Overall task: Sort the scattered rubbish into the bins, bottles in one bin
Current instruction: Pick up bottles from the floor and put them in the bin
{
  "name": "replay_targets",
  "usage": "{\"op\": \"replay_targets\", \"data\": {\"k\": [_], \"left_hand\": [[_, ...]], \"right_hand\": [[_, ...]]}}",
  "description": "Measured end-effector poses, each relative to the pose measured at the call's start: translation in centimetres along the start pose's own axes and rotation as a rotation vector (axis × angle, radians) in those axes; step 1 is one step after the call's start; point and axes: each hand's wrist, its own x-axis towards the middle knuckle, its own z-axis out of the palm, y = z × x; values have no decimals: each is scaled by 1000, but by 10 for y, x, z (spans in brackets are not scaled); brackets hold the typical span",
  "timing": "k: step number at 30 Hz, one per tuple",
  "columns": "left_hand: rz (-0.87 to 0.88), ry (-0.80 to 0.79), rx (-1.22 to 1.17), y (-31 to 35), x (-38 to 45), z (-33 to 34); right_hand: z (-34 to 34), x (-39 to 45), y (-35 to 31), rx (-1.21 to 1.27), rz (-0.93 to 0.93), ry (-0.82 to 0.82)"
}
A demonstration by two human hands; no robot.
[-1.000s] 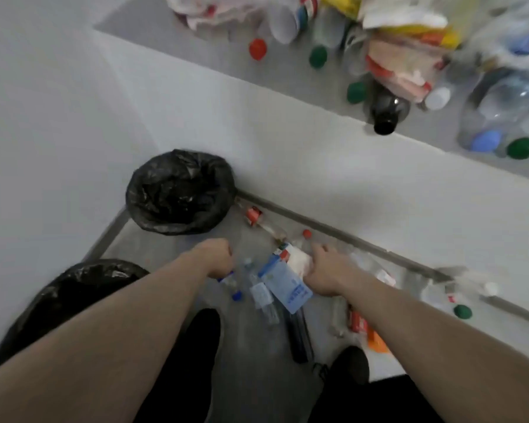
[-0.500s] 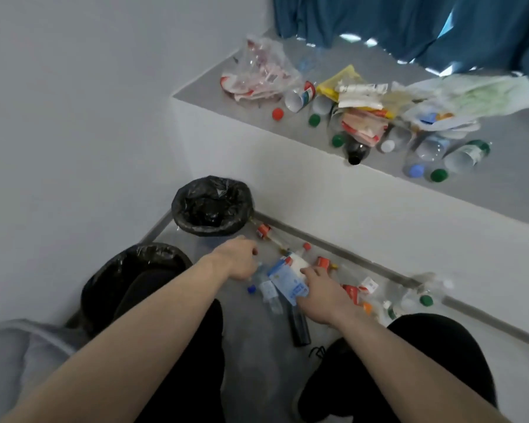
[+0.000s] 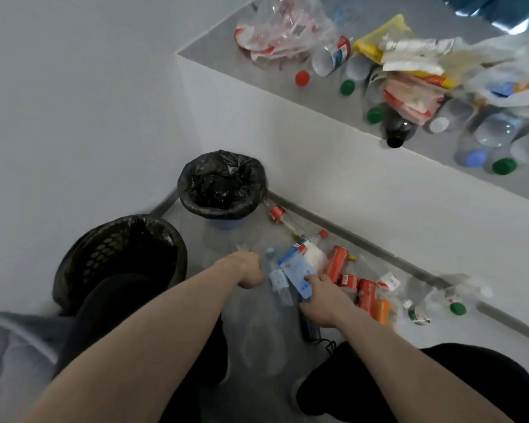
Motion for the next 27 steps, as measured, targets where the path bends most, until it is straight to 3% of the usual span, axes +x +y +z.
{"op": "replay_targets", "data": {"k": [10,17,27], "left_hand": [[-156,-149,-183,-11,115,84],[-243,-128,-297,-15,177,119],[-227,-158,-349,-33,191,142]], "right_hand": [[62,113,10,25,41,-180],[111,170,22,9,5,-282],[146,210,19,85,1,-410]]}}
